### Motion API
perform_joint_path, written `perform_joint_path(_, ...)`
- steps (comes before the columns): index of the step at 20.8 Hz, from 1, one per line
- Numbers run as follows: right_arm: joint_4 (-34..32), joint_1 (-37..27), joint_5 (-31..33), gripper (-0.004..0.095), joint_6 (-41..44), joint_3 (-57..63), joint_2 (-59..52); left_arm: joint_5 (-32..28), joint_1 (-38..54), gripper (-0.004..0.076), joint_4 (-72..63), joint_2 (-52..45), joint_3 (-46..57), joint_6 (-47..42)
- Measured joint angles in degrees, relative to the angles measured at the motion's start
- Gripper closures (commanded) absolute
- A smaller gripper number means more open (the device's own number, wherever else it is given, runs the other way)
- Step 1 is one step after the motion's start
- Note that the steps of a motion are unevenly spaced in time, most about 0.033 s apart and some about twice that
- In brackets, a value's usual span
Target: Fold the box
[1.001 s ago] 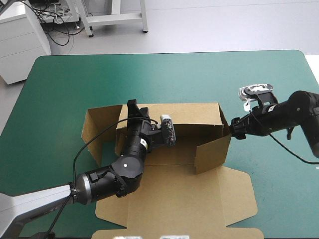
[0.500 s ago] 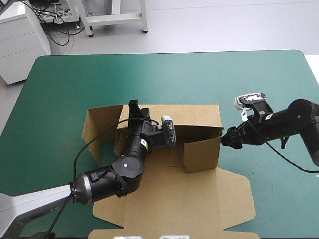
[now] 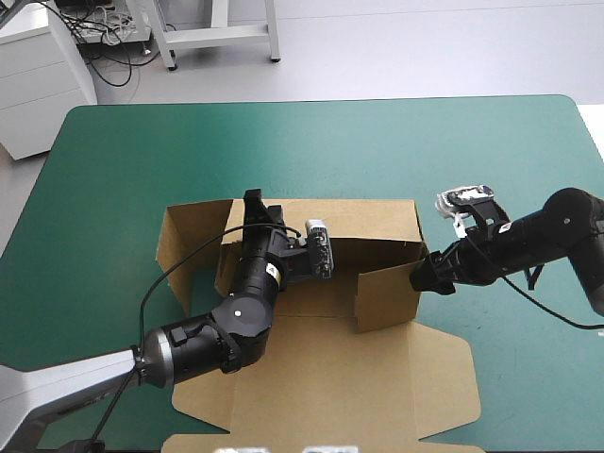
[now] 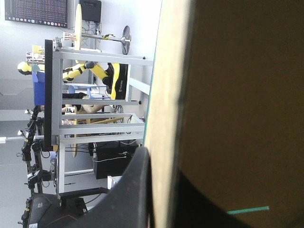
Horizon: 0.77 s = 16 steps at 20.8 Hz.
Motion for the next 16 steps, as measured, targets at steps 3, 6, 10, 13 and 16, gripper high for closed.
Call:
perform_joint_path(3, 0.9, 0.0, 0.0, 0.0193, -1.1, 0.0, 0.0, 0.0, 0.0, 0.0755, 0.0, 0.0, 0.0, 0.0)
perform_joint_path(6, 1.9, 2.1, -2.1, 0.0193, -3.1, 0.0, 0.0, -0.4, 0.0, 0.0755, 0.0, 0.0, 0.0, 0.0)
perform_joint_path(10, -2.5, 9.1, -8.2, 0.0192, -2.4, 0.0, 0.0, -0.6, 0.0, 0.0755, -0.1, 0.0, 0.0, 0.2)
perform_joint_path(13, -5.9, 12.8, -11.7, 0.0194, -1.2, 0.0, 0.0, -0.7, 0.0, 0.0755, -0.2, 0.4, 0.0, 0.2)
perform_joint_path(16, -8.9, 13.9, -13.5, 0.0214, 0.1, 0.0, 0.0, -0.7, 0.0, 0.0755, -0.7, 1.4, 0.0, 1.4)
